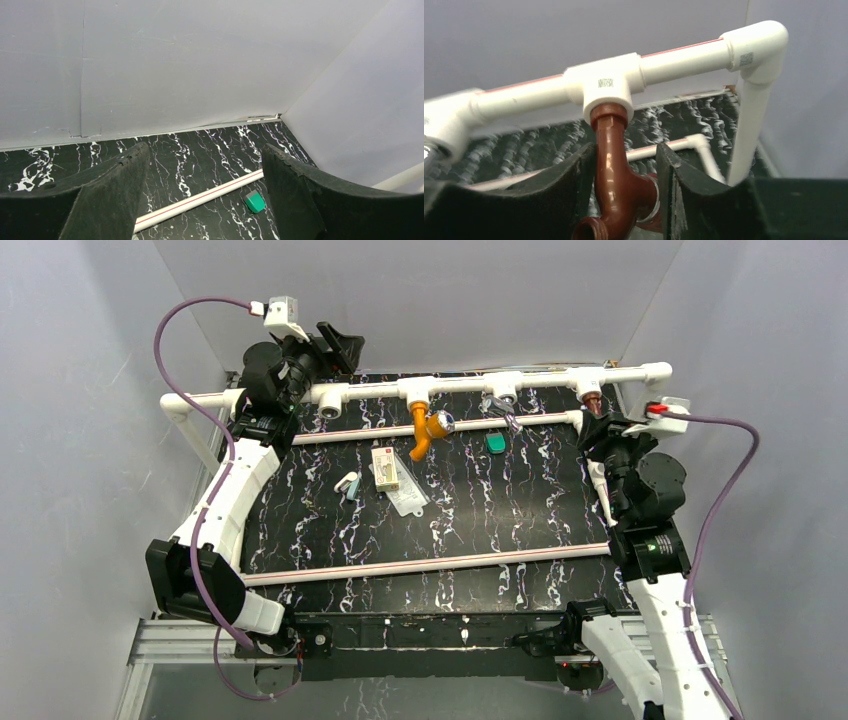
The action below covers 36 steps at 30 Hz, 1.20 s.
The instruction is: Install the water faucets
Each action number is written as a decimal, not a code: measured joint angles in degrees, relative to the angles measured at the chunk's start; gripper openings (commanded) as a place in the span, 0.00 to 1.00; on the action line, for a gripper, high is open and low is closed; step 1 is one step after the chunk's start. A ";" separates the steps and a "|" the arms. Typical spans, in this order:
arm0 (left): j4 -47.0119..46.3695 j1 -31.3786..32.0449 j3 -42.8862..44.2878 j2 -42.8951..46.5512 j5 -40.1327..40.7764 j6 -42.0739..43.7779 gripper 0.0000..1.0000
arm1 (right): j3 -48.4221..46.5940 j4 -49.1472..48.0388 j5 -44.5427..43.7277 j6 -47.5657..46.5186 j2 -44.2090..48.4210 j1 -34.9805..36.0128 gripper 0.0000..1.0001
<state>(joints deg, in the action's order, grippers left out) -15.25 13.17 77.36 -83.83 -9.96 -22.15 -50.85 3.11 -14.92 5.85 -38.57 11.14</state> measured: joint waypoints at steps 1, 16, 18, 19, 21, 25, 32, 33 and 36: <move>0.02 0.00 0.00 0.02 0.00 0.02 0.79 | -0.07 -0.35 -0.39 3.32 0.15 -0.02 0.01; 0.02 -0.20 -0.02 0.07 0.02 0.04 0.79 | -0.31 -3.39 -1.90 37.05 2.60 -0.57 0.09; 0.04 -0.20 -0.02 0.07 0.00 0.04 0.79 | -0.70 -2.64 -1.92 36.04 2.60 -0.57 0.22; 0.04 -0.20 -0.02 0.07 0.00 0.04 0.79 | -0.96 -2.19 -1.88 35.21 2.58 -0.57 0.29; 0.07 -0.20 -0.02 0.07 0.00 0.02 0.79 | -1.70 -0.76 -1.57 33.18 2.58 -0.57 0.42; 0.11 -0.20 -0.02 0.07 -0.17 0.02 0.79 | -4.39 2.29 0.39 27.91 2.21 -0.39 0.63; 0.11 -0.13 -0.02 0.07 -0.37 0.00 0.79 | -9.35 4.92 9.14 13.84 3.85 0.68 0.80; 0.11 -0.13 -0.02 0.07 -0.39 -0.02 0.79 | -9.86 5.20 9.90 12.02 4.11 0.68 0.81; 0.11 -0.13 -0.02 0.07 -0.39 0.00 0.79 | -11.23 6.91 12.13 4.96 4.31 0.68 0.81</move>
<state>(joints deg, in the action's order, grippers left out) -15.14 13.04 77.34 -83.77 -10.35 -22.15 -62.08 10.02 -2.79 10.81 -34.26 11.81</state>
